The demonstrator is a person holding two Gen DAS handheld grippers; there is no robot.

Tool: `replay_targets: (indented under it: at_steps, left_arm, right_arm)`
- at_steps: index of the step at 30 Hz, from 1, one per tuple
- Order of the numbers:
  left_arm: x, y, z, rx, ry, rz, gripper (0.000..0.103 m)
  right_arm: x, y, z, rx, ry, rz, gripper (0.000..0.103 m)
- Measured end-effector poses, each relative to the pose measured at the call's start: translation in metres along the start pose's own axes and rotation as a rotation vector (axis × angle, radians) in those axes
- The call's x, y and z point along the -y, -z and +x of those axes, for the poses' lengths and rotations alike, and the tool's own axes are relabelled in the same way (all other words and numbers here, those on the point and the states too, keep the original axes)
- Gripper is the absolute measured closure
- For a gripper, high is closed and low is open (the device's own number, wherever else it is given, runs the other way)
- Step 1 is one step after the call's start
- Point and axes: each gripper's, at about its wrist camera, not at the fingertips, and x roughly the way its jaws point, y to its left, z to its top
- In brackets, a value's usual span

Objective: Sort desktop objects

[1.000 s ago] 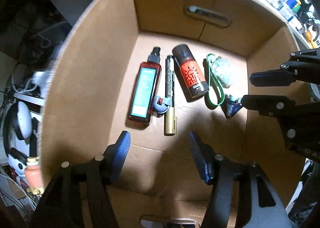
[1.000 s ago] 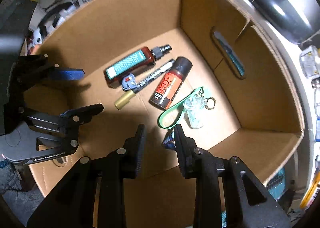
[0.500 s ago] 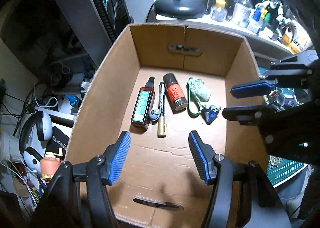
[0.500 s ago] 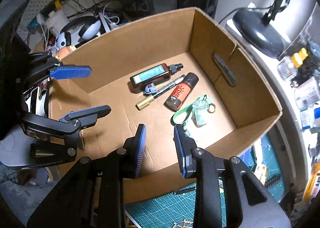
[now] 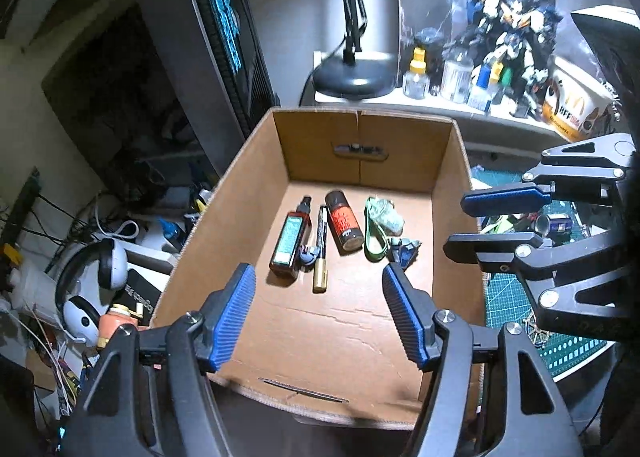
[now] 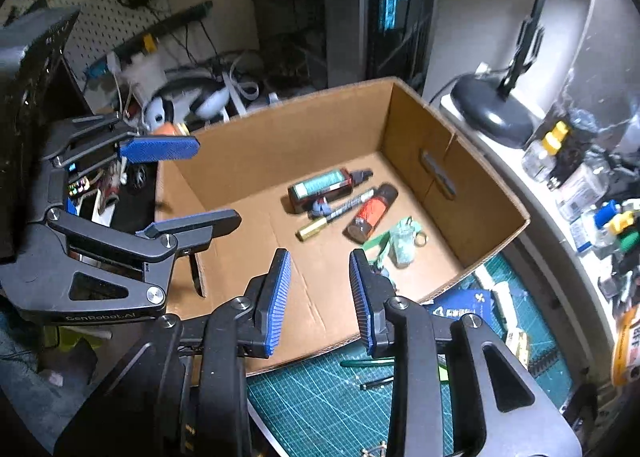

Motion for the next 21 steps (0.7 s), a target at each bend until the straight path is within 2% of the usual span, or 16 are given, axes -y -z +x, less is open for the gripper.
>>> replay_targets:
  at_steps: [2, 5, 11, 13, 15, 17, 21]
  left_arm:
    - [0.003, 0.005, -0.009, 0.036, -0.01, 0.001, 0.031]
    - [0.007, 0.014, -0.022, 0.095, -0.035, 0.0, 0.031]
    - [0.015, 0.031, -0.049, 0.2, -0.083, 0.004, 0.03]
    - [0.018, 0.036, -0.057, 0.233, -0.097, 0.006, 0.029]
    - [0.021, 0.042, -0.066, 0.266, -0.112, 0.008, 0.024]
    - [0.024, 0.047, -0.074, 0.299, -0.126, 0.01, 0.021]
    - [0.03, 0.058, -0.092, 0.365, -0.155, 0.014, 0.014]
  right_arm:
    - [-0.005, 0.008, -0.011, 0.051, -0.005, -0.004, 0.068]
    - [-0.011, 0.018, -0.023, 0.111, 0.001, -0.007, 0.068]
    - [-0.027, 0.044, -0.06, 0.296, 0.052, -0.035, 0.065]
    - [-0.032, 0.052, -0.071, 0.357, 0.069, -0.044, 0.057]
    - [-0.033, 0.062, -0.083, 0.408, 0.061, -0.037, 0.054]
    - [-0.036, 0.071, -0.091, 0.433, 0.056, -0.034, 0.05]
    - [-0.041, 0.085, -0.103, 0.468, 0.069, -0.037, 0.036]
